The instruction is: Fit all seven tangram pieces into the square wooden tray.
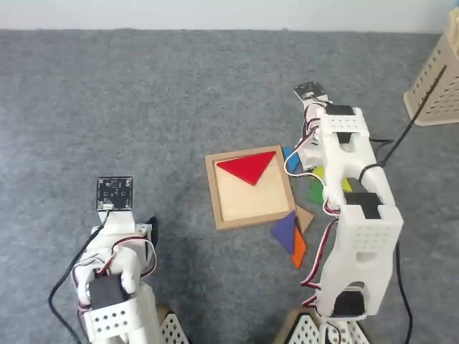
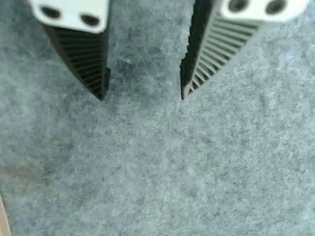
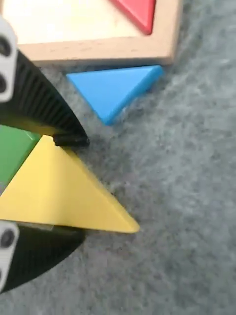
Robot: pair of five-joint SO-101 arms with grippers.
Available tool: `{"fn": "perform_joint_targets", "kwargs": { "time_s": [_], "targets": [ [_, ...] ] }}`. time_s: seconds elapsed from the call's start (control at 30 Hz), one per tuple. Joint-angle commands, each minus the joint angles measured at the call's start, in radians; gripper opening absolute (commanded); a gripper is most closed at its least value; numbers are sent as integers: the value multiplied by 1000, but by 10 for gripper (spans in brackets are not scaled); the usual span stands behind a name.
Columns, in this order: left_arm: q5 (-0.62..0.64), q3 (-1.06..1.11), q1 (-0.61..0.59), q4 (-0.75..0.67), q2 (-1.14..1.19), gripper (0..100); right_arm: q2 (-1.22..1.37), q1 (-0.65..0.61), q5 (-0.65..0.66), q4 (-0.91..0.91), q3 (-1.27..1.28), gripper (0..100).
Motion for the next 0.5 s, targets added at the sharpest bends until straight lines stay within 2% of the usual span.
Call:
{"fn": "perform_joint_targets", "kwargs": {
  "time_s": [0.0,0.13,0.3,0.47],
  "targets": [
    [9,-4,-5,3,-15,225,-4,4,-21,21,-28,235],
    [9,-4,-5,3,-15,225,-13,12,2,19,-32,248],
    [9,-4,-5,3,-15,225,-81,4,83,68,-21,385],
    [9,-4,-5,3,-15,225,-182,4,124,35,92,402]
  ]
}}
